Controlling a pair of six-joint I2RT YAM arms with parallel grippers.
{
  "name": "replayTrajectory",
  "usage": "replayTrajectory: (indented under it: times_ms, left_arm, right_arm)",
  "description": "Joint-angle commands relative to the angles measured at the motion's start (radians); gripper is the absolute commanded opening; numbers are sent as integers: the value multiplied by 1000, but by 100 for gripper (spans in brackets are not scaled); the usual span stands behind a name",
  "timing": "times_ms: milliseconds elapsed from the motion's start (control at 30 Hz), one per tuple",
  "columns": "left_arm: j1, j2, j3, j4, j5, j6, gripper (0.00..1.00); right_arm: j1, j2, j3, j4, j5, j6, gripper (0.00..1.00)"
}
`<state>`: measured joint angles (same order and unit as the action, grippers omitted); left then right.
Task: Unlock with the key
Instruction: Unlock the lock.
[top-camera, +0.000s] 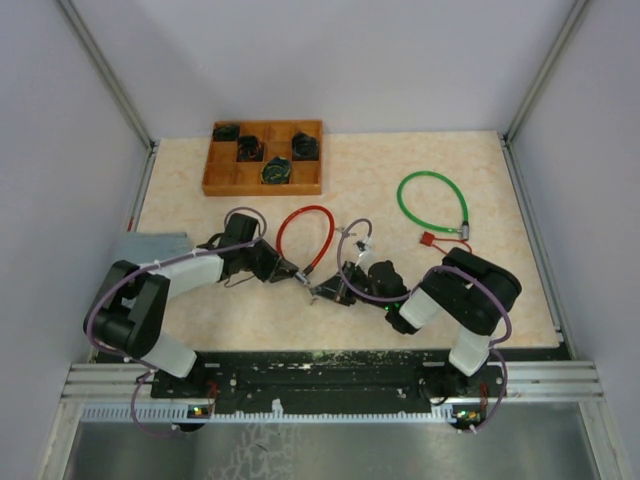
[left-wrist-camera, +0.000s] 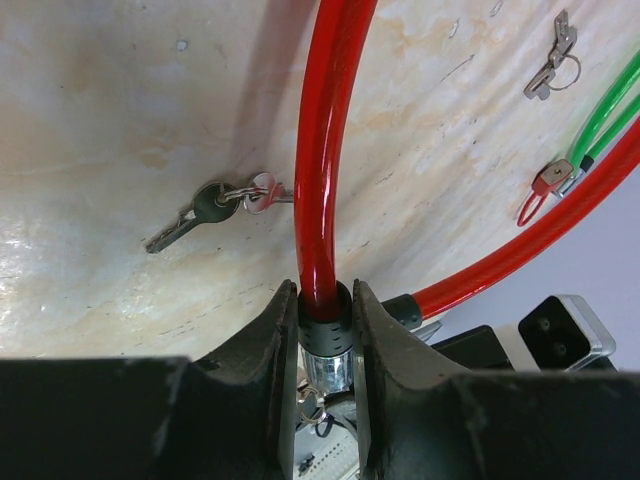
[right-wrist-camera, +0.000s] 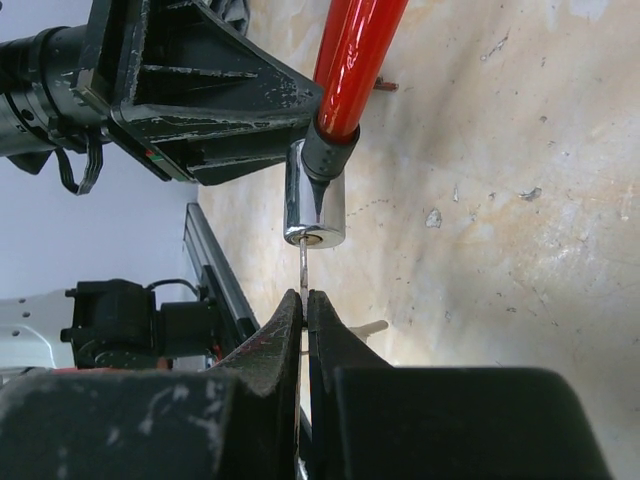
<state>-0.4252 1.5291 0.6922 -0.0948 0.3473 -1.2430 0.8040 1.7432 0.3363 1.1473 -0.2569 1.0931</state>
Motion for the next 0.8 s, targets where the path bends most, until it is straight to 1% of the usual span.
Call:
replayTrajectory:
  times_ms: [0, 267, 500, 667, 767]
  left_arm:
    - [-27, -25, -1, 49, 45, -19, 0]
    - [-65, -34, -23, 74, 45, -44, 0]
    - [-130, -51, -55, 102, 43, -78, 0]
    - [-149, -83, -87, 151, 62, -106, 0]
    - [-146, -102, -88, 150, 50, -86, 1]
  right_arm:
    - [-2, -19, 45, 21, 55, 11, 0]
    - [-2, -19, 83, -10, 91, -6, 0]
    - [-8, -21, 135, -53, 118, -37, 0]
    - [-32, -3, 136, 14, 115, -23, 0]
    - [-43, -8, 127, 45, 91, -11, 0]
